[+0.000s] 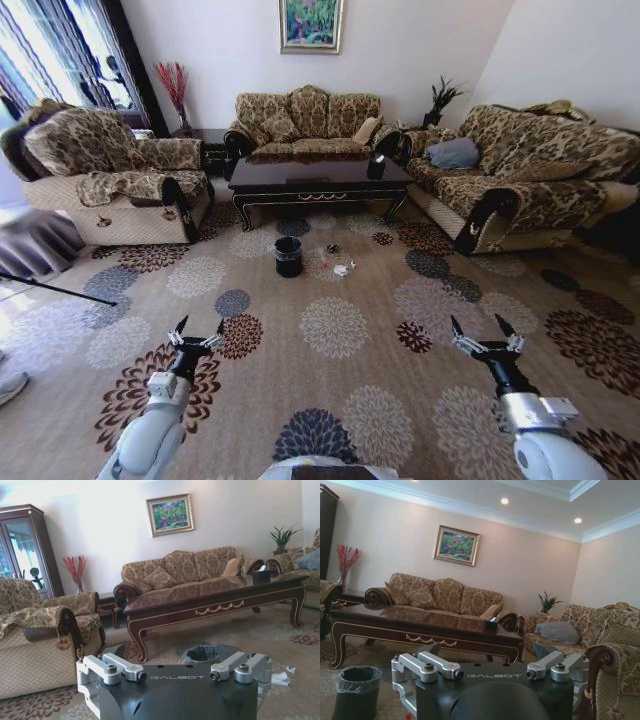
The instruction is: Move to the front of the table and pick up the trash from the floor, then place it into the trash bin.
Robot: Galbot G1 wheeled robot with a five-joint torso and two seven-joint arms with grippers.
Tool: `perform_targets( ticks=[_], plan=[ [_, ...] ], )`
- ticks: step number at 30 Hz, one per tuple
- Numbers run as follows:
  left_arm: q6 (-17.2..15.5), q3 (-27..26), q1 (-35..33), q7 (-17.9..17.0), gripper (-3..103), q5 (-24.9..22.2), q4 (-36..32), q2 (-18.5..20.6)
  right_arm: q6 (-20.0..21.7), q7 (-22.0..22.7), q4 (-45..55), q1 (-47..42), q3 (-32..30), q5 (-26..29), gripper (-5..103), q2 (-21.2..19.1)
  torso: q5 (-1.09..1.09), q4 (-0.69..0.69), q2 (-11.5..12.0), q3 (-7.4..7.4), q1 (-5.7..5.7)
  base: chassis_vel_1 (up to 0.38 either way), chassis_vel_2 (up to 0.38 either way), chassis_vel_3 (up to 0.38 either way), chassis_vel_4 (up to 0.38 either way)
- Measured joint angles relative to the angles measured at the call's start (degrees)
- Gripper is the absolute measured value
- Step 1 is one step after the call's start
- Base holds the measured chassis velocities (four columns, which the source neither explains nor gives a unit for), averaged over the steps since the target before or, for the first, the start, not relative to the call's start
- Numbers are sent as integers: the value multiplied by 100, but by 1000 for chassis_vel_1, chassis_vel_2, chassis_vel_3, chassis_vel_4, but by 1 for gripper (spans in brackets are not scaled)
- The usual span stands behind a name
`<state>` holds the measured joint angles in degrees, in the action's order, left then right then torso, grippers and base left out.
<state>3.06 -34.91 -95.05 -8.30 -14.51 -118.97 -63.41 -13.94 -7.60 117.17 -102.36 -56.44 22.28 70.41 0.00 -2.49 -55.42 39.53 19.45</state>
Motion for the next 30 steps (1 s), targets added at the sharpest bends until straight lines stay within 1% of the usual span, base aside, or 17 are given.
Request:
perform_targets(
  ticks=[2, 4, 7, 9, 12, 15, 18, 20, 21, 23, 26, 27, 30],
  plan=[
    [44, 0, -62, 9, 100, 86, -50, -18, -12, -6, 55, -29, 12, -24, 100, 45, 0, 0, 84, -46, -38, 0, 0, 0, 0],
    [47, 0, -87, 13, 100, 98, -65, -26, -14, -7, 61, -31, 17, -31, 100, 57, 0, 0, 103, -57, -46, 0, 0, 0, 0],
    [65, -43, -246, 16, 100, 108, -155, -52, -26, -11, 57, -27, 82, -92, 100, 140, 0, 0, 221, -125, -96, 0, 0, 0, 0],
    [70, -60, -282, 15, 100, 108, -172, -50, -31, -11, 50, -27, 101, -118, 100, 161, 0, 0, 248, -141, -107, 0, 0, 0, 0],
    [94, -120, -374, -5, 100, 113, -208, -60, -61, -49, 59, -76, 187, -220, 100, 279, 1, 1, 358, -205, -151, 0, 0, 0, 0],
    [105, -137, -415, -10, 100, 111, -228, -64, -88, -73, 92, -123, 215, -258, 100, 330, 0, -1, 403, -230, -171, 0, 0, 0, 0],
    [197, -200, -632, -2, 100, 117, -286, -24, -151, -70, 257, -248, 218, -312, 100, 484, 0, 1, 517, -294, -223, 0, 0, 0, 0],
    [209, -211, -665, -2, 100, 117, -294, -23, -162, -66, 277, -267, 215, -314, 100, 507, 0, 1, 526, -299, -226, 0, 0, 0, 0],
    [243, -264, -757, 0, 100, 92, -313, -30, -235, -72, 339, -390, 213, -321, 100, 604, -1, 1, 578, -327, -250, 0, 0, 0, 0],
    [258, -320, -817, -1, 100, 5, -310, -54, -358, -136, 314, -524, 214, -387, 100, 662, 0, 0, 643, -366, -278, 0, 0, 0, 0],
    [277, -339, -819, -1, 100, -33, -276, -68, -447, -192, 250, -607, 226, -414, 100, 675, 0, 0, 685, -388, -297, 0, 0, 0, 0],
    [307, -344, -825, 1, 100, -72, -238, -75, -528, -224, 181, -651, 231, -419, 100, 681, 0, -1, 743, -423, -320, 0, 0, 0, 0],
    [316, -344, -835, 1, 100, -109, -227, -75, -538, -227, 148, -641, 227, -380, 100, 686, 0, 0, 801, -457, -343, 0, 0, 0, 0]
  ],
)
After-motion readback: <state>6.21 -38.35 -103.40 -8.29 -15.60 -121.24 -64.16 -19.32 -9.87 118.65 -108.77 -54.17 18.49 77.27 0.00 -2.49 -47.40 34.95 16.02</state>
